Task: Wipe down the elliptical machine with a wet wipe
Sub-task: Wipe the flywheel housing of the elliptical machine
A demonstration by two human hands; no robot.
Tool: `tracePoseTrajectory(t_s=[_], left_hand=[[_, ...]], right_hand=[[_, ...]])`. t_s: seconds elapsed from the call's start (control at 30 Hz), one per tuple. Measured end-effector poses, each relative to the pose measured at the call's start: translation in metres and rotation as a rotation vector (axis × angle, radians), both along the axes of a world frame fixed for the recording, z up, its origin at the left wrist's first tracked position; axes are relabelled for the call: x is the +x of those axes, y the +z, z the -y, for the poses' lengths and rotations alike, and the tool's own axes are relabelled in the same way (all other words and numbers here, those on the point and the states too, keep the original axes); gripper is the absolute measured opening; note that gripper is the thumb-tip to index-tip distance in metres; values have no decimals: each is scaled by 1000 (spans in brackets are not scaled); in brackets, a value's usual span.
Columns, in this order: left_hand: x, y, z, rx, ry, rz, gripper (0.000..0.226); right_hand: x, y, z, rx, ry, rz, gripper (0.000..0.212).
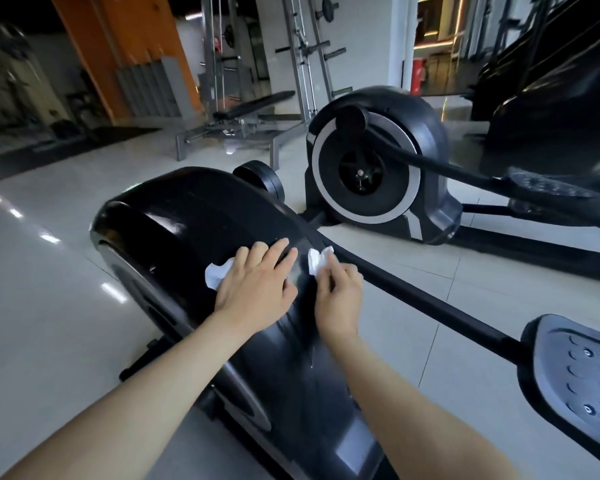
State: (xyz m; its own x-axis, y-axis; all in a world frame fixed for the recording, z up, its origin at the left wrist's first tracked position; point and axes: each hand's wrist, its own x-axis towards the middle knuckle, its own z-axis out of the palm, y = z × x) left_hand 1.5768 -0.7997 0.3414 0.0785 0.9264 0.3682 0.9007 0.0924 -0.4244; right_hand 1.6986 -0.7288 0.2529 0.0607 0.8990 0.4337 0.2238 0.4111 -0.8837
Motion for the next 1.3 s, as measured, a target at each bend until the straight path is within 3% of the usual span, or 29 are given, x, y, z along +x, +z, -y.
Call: tracePoseTrajectory(t_s=[0.1, 0.23, 0.43, 0.6, 0.8, 1.0, 1.13, 1.2, 1.3], left_hand=[[2, -1, -1, 16, 4, 17, 59], [3, -3, -2, 59, -10, 33, 59], [3, -5, -3, 49, 3, 21, 60], [4, -5, -1, 38, 7, 31, 60], [1, -7, -1, 121, -61, 88, 54], [-4, -12, 2, 286, -252, 233, 42], [-10, 0, 17, 368, -282, 292, 39], [-23, 6, 29, 371, -163, 303, 45], [-44, 4, 40, 330, 12, 353, 51]], right_hand=[[-18, 24, -18, 90, 54, 44, 30], [-15, 2, -21, 147, -140, 162, 36], [21, -59, 5, -132, -120, 139, 35], [0, -1, -4, 7, -7, 16, 34], [-21, 17, -15, 43, -117, 218, 37], [27, -18, 4, -381, -113, 319, 29], [11, 42, 7, -84, 15, 208, 32], [-11, 75, 10, 12, 110, 138, 22], [-40, 102, 13, 27, 232, 130, 28]])
